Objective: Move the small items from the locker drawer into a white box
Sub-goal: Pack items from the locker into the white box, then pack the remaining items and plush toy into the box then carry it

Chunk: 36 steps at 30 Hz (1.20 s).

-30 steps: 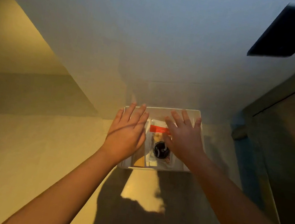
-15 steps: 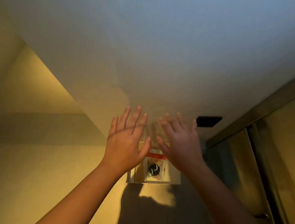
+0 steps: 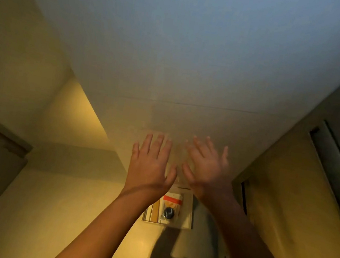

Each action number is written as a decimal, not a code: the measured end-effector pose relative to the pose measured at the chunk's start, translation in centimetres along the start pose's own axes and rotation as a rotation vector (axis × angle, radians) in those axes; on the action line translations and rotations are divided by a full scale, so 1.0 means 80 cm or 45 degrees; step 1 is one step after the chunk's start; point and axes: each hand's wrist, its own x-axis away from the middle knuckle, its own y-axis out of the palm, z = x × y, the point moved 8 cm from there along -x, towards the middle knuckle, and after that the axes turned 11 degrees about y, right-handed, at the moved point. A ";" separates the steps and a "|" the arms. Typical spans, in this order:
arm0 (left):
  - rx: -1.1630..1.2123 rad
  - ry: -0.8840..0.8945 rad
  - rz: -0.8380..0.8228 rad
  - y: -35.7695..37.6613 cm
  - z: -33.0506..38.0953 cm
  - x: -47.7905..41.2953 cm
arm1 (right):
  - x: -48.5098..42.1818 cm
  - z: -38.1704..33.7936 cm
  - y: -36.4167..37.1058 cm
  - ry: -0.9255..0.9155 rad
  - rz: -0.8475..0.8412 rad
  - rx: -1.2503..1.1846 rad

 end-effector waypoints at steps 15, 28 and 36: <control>0.045 0.088 0.264 -0.136 0.054 0.056 | 0.085 -0.038 -0.161 -0.015 0.416 -0.026; 0.216 0.598 0.208 -0.184 0.032 0.065 | 0.142 -0.103 -0.163 0.433 0.606 0.092; 0.390 0.917 0.031 -0.174 0.074 0.077 | 0.209 -0.099 -0.170 0.819 0.637 0.189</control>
